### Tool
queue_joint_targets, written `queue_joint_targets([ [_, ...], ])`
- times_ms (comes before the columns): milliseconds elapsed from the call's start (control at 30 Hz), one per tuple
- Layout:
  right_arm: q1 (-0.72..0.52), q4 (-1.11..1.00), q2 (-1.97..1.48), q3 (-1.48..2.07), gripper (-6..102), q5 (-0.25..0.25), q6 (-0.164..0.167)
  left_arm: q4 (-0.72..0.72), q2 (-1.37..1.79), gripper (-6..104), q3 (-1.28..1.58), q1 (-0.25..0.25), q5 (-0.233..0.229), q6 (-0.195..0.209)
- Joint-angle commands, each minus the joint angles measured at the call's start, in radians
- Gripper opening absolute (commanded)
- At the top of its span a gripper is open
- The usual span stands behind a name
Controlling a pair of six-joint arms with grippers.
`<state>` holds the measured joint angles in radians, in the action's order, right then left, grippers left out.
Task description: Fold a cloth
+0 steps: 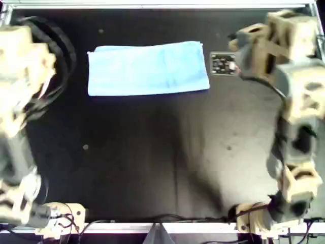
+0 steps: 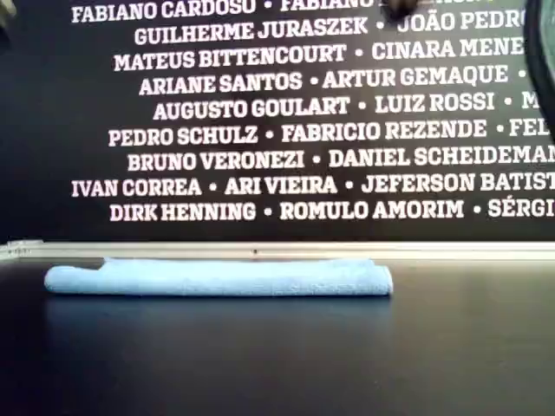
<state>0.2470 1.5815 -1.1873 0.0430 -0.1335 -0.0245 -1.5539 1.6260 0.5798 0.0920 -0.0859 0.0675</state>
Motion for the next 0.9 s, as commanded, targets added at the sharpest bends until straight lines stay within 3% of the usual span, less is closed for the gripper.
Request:
queue_joint_targets([
  [0, -0.002, 0.003, -0.322, 0.04, 43, -0.008, -0.003, -0.037, 0.235, 50, -0.003, 0.0, 0.002, 0.051],
  [133, -0.015, 0.006, -0.546, 0.236, 43, -0.008, -0.002, -0.037, 0.468, 50, 0.121, -0.012, 0.003, 0.054],
  [367, -0.014, 0.0, -0.871, 0.686, 43, -0.008, -0.003, -0.035, 0.911, 50, 0.655, -0.014, 0.005, 0.054],
  [533, -0.026, -0.066, -1.097, 1.072, 43, -0.006, -0.002, -0.02, 1.011, 50, 0.94, -0.002, 0.003, 0.038],
  [633, -0.092, -0.249, -1.213, 1.361, 43, -0.006, 0.008, 0.106, 1.014, 50, 1.065, -0.002, -0.009, 0.037],
  [867, -0.193, -0.873, -1.46, 2.111, 43, -0.009, 0.017, 0.566, 1.025, 50, 1.447, -0.006, -0.014, 0.035],
])
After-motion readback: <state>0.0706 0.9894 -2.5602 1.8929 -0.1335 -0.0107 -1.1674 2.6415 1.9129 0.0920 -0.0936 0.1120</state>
